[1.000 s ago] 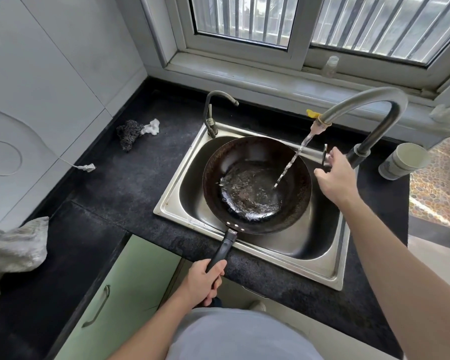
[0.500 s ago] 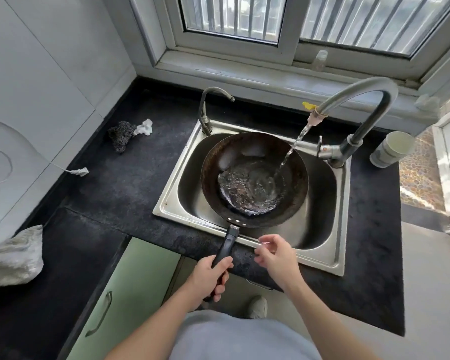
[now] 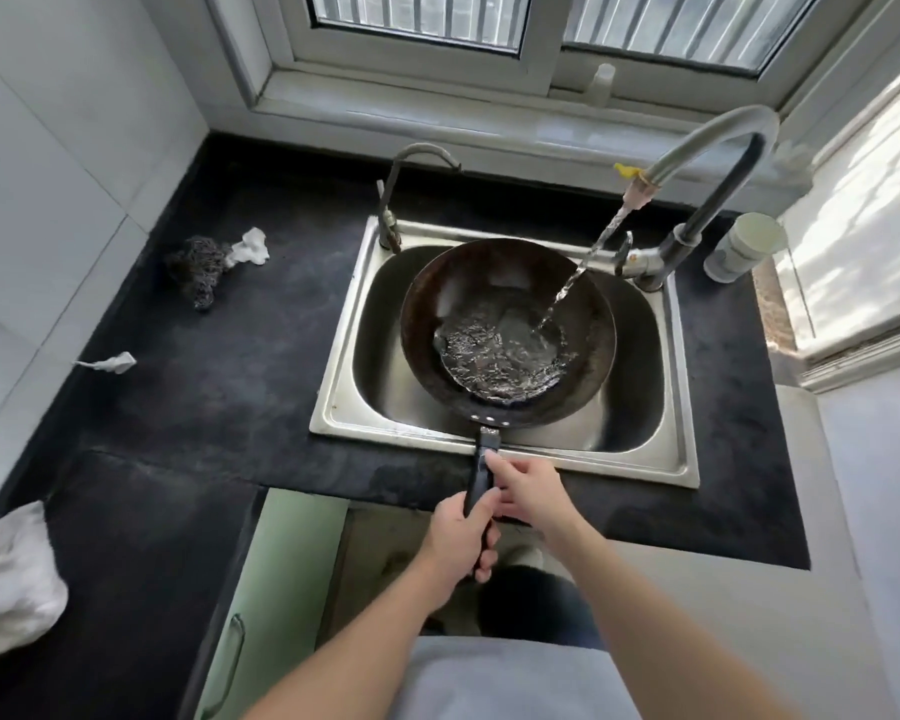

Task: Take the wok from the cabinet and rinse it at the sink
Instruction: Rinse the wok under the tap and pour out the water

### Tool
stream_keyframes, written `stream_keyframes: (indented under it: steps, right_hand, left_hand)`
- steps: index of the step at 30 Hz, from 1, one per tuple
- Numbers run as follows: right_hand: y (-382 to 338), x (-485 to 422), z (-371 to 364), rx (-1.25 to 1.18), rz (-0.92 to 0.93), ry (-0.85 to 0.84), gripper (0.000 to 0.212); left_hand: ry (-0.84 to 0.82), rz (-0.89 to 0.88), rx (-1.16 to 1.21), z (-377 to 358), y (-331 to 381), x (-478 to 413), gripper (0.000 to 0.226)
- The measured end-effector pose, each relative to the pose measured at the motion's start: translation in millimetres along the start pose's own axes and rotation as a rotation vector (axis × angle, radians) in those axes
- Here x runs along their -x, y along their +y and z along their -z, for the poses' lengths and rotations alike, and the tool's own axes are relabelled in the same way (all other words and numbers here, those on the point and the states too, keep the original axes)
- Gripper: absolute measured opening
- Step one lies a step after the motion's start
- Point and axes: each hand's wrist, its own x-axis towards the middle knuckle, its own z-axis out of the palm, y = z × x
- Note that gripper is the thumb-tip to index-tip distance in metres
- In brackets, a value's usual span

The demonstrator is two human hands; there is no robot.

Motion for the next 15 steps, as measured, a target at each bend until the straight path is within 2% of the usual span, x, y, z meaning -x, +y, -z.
stream_keyframes:
  steps: [6,10,15]
  right_hand:
    - [-4.6,-4.5,-22.4,-0.321,-0.097,-0.051,0.021]
    - [3.1,-8.9,-25.8,-0.326,-0.091,-0.079,0.017]
    - [10.3,-7.7,-26.8,-0.483,-0.056,-0.114,0.018]
  left_hand:
    - [0.015,-0.003,-0.027,4.6,3.7,2.3,0.028]
    - [0.041,-0.007,-0.033,-2.4,0.4,12.1,0.03]
    - [0.085,-0.015,0.038,-15.6,-3.6,19.0,0.035]
